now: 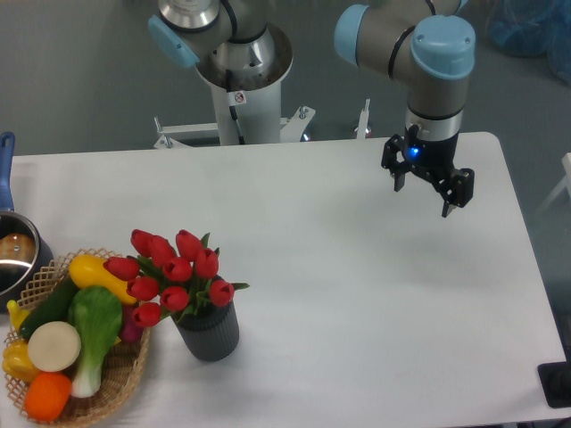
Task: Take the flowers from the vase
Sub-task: 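Move the open gripper toward the red tulips in the grey vase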
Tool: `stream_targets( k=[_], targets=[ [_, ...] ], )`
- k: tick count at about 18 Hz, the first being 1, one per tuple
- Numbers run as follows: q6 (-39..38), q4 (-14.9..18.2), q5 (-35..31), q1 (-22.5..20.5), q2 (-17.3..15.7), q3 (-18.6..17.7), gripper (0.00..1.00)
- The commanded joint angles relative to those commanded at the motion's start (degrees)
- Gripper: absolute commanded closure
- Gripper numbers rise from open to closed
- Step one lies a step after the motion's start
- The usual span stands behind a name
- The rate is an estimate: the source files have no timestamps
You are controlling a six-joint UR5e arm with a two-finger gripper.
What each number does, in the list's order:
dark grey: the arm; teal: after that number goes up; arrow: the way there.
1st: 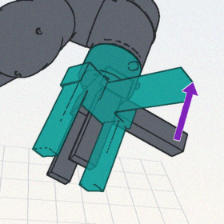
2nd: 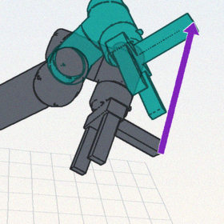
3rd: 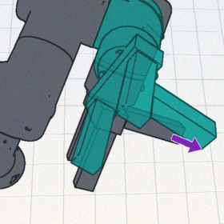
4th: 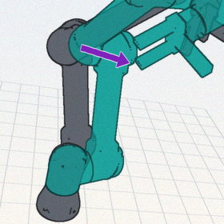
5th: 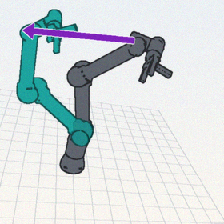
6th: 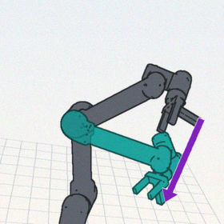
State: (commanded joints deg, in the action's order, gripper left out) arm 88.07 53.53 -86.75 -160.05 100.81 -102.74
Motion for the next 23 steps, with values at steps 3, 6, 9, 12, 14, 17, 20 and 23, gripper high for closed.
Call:
stream_targets(
  k=[3,6,9,12,14,17,20,23],
  targets=[
    [-0.1,0.1,-0.2,0.0,-0.3,-0.2,0.0],
    [-0.2,0.1,0.2,0.2,-0.6,-0.4,0.0],
    [0.0,-0.4,0.3,0.2,-1.8,-3.1,0.0],
    [-0.1,-0.6,1.4,0.0,-3.7,-6.2,0.0],
    [-0.1,-1.0,4.2,-0.5,-5.1,-7.4,0.0],
    [-0.1,-1.3,11.0,-1.8,-7.4,-9.2,0.0],
    [-0.3,-1.5,18.8,-2.5,-8.6,-10.5,0.0],
    [-0.8,-1.4,24.3,-2.5,-9.4,-11.3,0.0]
  ],
)
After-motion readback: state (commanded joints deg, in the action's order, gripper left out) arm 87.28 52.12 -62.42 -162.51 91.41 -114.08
